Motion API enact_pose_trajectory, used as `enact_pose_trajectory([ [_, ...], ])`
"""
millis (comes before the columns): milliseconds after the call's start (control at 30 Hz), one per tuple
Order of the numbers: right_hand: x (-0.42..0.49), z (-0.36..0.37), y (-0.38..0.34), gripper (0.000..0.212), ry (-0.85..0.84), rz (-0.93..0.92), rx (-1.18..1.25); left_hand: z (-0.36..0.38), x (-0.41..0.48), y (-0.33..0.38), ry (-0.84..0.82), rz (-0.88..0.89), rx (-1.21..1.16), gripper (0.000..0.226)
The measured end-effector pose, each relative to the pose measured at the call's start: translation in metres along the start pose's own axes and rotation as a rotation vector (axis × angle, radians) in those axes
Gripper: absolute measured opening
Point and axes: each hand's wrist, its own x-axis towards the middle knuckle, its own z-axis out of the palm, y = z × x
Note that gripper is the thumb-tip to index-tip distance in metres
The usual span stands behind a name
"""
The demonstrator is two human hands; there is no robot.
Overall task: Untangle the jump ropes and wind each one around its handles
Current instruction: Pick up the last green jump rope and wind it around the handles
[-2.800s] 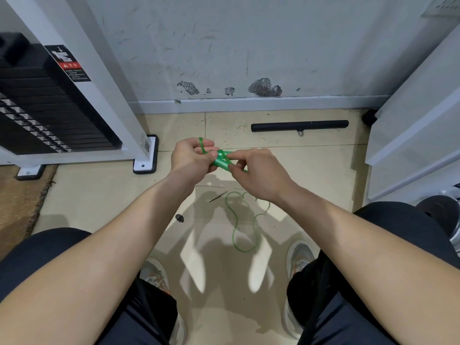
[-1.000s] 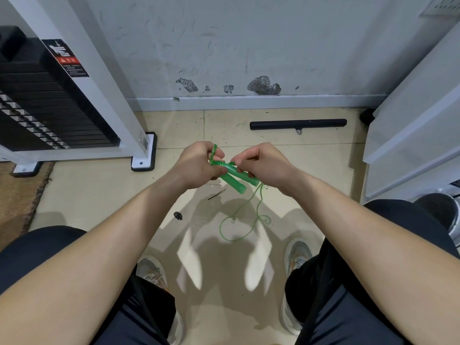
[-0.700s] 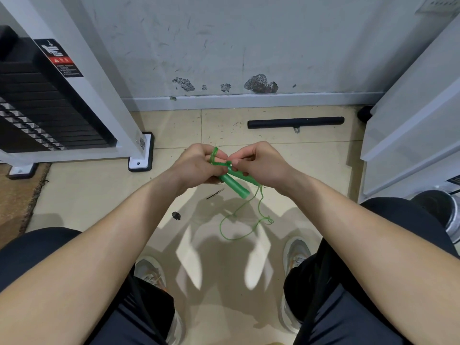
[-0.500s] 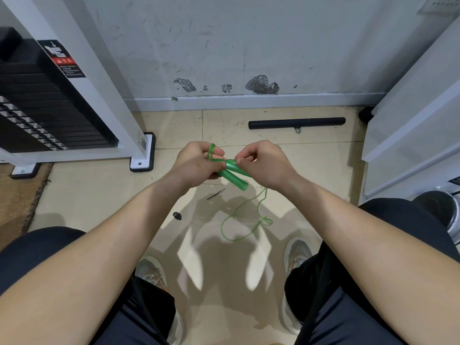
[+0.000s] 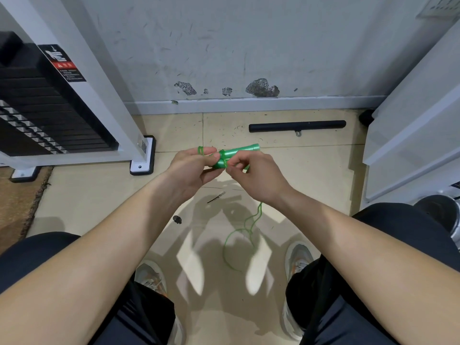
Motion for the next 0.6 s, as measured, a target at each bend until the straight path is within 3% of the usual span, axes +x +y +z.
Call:
enact_pose_trajectory([
  [67,0.000,0.000,0.000,0.009,0.010,-0.030,-0.011,0.000,0.000,0.001,-0.012,-0.013,-0.011,0.021],
  [233,-0.001,0.002,-0.001,0.012,-0.018,-0.072,-0.021,0.000,-0.001,-0.003,0.031,0.022,0.015,0.047],
  [367,-0.004,0.002,-0.003,0.018,-0.025,-0.079,-0.016,-0.001,-0.001,0.001,0.081,0.038,-0.040,0.038],
  [500,-0.004,0.001,-0.003,0.022,-0.038,0.031,0.076,-0.003,-0.003,0.011,0.056,0.025,-0.099,0.039],
  [600,0.002,-0.008,0.001,0.024,-0.137,0.085,0.089,-0.002,-0.006,0.017,0.035,0.016,-0.128,0.020],
])
